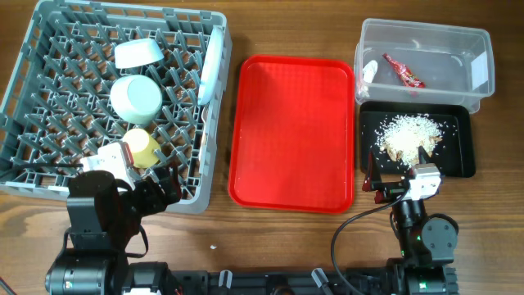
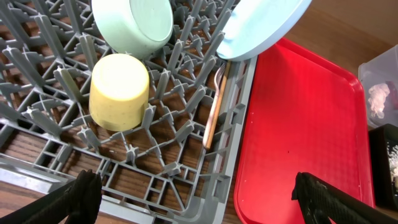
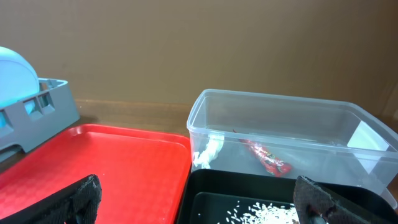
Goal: Sort waste into correct bins and load items into the dishwasher rack
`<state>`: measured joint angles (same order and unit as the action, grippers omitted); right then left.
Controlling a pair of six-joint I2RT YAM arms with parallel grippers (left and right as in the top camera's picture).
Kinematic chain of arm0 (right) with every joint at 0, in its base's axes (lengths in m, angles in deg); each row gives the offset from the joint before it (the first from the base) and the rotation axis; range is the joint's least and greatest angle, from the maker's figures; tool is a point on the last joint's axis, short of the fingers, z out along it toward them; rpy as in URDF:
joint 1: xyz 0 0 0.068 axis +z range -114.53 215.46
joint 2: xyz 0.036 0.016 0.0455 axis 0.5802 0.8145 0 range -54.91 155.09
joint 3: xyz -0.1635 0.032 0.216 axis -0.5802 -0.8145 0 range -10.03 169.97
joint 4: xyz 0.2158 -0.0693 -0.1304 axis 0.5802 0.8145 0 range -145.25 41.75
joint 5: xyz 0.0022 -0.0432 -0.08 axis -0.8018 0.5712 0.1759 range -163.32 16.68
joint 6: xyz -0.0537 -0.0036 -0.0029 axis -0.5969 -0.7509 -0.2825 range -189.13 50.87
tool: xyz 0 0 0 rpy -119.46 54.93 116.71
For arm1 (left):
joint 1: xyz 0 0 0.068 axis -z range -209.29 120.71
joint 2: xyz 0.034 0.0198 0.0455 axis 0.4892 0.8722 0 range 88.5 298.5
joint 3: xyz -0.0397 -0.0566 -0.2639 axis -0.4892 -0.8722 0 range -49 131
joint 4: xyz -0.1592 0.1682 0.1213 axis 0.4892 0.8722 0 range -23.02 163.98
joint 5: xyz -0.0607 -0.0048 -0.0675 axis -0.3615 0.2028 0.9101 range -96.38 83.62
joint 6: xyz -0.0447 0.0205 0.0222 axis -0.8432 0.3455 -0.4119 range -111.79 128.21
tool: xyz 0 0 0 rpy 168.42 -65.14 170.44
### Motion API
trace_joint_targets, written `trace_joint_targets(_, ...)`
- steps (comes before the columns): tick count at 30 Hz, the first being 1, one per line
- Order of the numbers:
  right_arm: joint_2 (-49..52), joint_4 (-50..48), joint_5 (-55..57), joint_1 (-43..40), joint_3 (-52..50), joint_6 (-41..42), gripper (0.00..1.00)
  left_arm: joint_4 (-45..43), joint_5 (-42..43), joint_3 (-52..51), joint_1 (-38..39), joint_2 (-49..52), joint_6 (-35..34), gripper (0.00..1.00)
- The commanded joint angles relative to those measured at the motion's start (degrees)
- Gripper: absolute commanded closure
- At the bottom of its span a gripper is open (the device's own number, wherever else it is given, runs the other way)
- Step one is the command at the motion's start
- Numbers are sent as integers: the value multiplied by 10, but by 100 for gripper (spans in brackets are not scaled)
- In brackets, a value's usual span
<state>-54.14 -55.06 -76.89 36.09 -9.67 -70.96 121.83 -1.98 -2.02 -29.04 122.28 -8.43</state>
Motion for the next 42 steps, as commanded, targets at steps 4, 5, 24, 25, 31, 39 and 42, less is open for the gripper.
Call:
trace_joint_targets(4, 0, -2, 2, 2, -1, -8, 0, -2, 5, -1, 0, -3, -5, 0)
trace_joint_targets(5, 0, -2, 2, 2, -1, -8, 0, -2, 5, -1, 0, -3, -5, 0)
trace_joint_targets(24, 0, -2, 2, 2, -1, -8, 0, -332, 18, -342, -1, -315, 12, 0)
trace_joint_targets(25, 0, -2, 2, 2, -1, -8, 0, -361, 17, -362, -1, -330, 12, 0)
trace_joint_targets(31, 0, -2, 2, 2, -1, -8, 0, -596, 11, -462, -1, -336, 45, 0)
trace_joint_targets(39, 0, -2, 2, 2, -1, -8, 0, -509, 18, -467, 0, -335, 68, 0)
trace_joint_targets(42, 0, -2, 2, 2, -1, -8, 0, -509, 17, -467, 0, -333, 68, 0)
